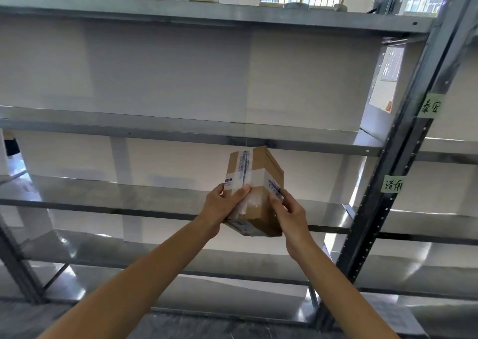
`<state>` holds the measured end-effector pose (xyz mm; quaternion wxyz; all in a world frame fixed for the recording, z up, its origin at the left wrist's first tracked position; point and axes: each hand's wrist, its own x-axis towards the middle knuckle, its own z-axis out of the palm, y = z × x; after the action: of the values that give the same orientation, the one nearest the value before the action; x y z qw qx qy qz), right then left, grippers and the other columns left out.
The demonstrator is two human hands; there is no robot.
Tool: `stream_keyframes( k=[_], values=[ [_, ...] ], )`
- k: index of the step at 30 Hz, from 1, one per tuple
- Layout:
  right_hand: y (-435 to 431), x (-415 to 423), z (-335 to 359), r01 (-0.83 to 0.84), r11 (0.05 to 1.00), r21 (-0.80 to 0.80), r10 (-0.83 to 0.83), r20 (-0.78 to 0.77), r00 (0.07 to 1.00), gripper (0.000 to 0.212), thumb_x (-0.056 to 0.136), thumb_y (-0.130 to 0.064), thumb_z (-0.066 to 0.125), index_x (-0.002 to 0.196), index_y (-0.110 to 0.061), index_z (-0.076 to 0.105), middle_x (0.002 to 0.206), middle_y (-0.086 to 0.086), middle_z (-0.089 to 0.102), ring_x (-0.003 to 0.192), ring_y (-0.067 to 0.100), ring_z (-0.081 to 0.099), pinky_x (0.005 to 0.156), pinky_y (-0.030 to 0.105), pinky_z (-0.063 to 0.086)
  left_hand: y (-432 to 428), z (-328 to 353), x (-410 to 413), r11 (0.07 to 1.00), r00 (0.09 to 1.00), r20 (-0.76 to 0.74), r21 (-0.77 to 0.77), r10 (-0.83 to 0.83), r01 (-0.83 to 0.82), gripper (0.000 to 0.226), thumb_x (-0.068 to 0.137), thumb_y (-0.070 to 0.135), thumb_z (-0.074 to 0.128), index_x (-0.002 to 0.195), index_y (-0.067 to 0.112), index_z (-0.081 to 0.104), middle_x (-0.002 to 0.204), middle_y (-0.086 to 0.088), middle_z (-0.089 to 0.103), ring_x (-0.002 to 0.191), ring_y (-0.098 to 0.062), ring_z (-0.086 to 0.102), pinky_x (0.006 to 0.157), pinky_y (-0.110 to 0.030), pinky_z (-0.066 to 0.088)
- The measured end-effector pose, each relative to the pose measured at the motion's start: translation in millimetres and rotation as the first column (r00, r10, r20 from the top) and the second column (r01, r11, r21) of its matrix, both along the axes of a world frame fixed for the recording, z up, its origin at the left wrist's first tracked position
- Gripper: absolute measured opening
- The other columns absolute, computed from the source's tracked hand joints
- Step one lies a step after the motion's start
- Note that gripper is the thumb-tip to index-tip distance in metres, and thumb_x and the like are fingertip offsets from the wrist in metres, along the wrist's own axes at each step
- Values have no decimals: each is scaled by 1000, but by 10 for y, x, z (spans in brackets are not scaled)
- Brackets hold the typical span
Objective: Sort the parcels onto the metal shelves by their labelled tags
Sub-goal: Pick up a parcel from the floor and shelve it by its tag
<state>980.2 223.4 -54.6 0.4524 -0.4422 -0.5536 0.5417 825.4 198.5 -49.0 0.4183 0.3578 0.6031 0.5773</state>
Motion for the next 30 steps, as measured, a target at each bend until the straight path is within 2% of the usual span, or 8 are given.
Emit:
stream_keyframes(
  k=[2, 5, 11, 14, 18, 22, 26, 30],
  values=[
    [17, -93, 34, -63, 996, -57, 65, 28, 998, 52, 91, -42, 50, 140, -32, 34, 138, -1, 45, 114, 19, 49, 98, 41, 45, 14, -1, 0, 999, 996, -80, 6, 46, -46, 66, 75, 45, 70, 131, 20, 45, 123, -5, 58, 104, -24, 62, 85, -40, 57],
    [45, -202, 45, -133, 985, -106, 139, 51, 989, 56, 89, -51, 48, 139, -34, 30, 138, 0, 45, 109, 17, 50, 95, 38, 46, 21, -19, -45, 996, 984, -153, 4, 88, -88, 65, 75, 45, 70, 130, 19, 45, 124, -6, 58, 105, -24, 61, 87, -43, 56],
    [3, -354, 50, -192, 971, -143, 201, 49, 978, 65, 84, -51, 56, 139, -33, 27, 137, 1, 45, 112, 19, 49, 94, 37, 45, -35, -50, -222, 995, 976, -194, 9, 98, -98, 66, 73, 49, 70, 127, 18, 49, 119, -6, 62, 101, -24, 64, 87, -43, 56],
    [-1, -417, 60, -179, 972, -151, 184, 24, 983, 63, 85, -49, 56, 139, -32, 30, 136, 1, 46, 109, 19, 50, 89, 35, 46, -69, -26, -284, 997, 976, -205, 18, 79, -77, 61, 79, 52, 62, 129, 20, 48, 121, -6, 61, 101, -26, 63, 86, -44, 56],
    [37, -438, 65, -169, 969, -183, 169, -15, 986, 63, 84, -50, 56, 138, -28, 34, 134, 2, 50, 106, 20, 51, 89, 38, 46, -86, 51, -342, 998, 992, -115, 12, 55, -53, 41, 93, 51, 39, 122, 25, 52, 116, -4, 61, 100, -26, 62, 87, -45, 55],
    [54, -443, 78, -172, 967, -188, 165, -53, 985, 58, 85, -48, 56, 135, -24, 39, 129, 3, 53, 105, 21, 53, 85, 36, 46, -73, 68, -382, 999, 996, -72, 5, 44, -44, 44, 93, 48, 41, 127, 21, 46, 115, -5, 59, 96, -22, 61, 88, -42, 54],
    [63, -463, 41, -184, 961, -204, 166, -102, 981, 57, 84, -47, 58, 134, -23, 42, 129, 6, 54, 114, 27, 53, 96, 46, 47, -67, 51, -423, 999, 999, 5, -23, -44, 44, 45, 91, 54, 39, 125, 25, 45, 119, -7, 60, 104, -27, 61, 93, -50, 51],
    [65, -467, 14, -187, 960, -207, 162, -132, 978, 55, 85, -46, 57, 133, -22, 44, 129, 6, 55, 115, 29, 53, 98, 50, 46, -80, 65, -412, 990, 980, 143, -10, -141, 144, 37, 94, 51, 35, 122, 31, 49, 116, -7, 63, 105, -30, 60, 79, -39, 53]
  ],
)
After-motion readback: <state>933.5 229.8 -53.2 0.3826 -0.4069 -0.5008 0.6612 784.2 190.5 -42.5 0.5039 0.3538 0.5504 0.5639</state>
